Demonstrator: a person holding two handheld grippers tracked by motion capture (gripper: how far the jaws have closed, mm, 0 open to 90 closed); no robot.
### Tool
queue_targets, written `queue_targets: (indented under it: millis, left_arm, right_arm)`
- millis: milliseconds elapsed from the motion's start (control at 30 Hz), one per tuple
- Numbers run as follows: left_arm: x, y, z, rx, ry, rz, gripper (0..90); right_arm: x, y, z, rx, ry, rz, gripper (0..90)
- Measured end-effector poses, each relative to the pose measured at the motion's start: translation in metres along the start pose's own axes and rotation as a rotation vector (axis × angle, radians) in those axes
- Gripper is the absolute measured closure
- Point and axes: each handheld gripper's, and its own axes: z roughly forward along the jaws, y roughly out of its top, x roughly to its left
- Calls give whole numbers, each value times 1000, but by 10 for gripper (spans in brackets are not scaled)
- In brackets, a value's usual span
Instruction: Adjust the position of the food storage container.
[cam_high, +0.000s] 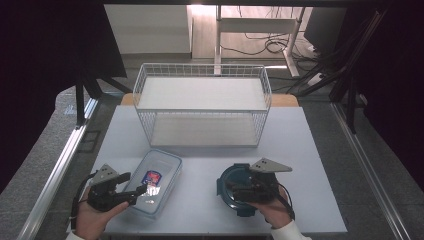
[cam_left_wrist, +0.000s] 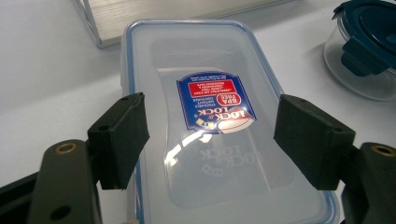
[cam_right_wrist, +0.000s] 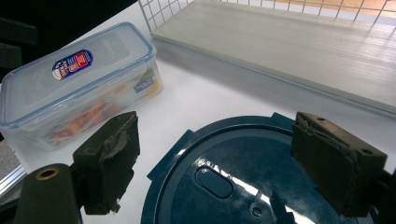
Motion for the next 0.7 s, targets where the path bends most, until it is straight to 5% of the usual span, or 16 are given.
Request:
queue_targets:
  millis: [300, 700]
  left_arm:
    - [1, 1, -1, 1, 15, 6, 255]
    - [1, 1, -1, 1, -18, -6, 262]
  right_arm:
    - [-4, -4, -1, 21, -3, 2, 156]
    - [-9, -2, -6, 24, -26, 13, 158]
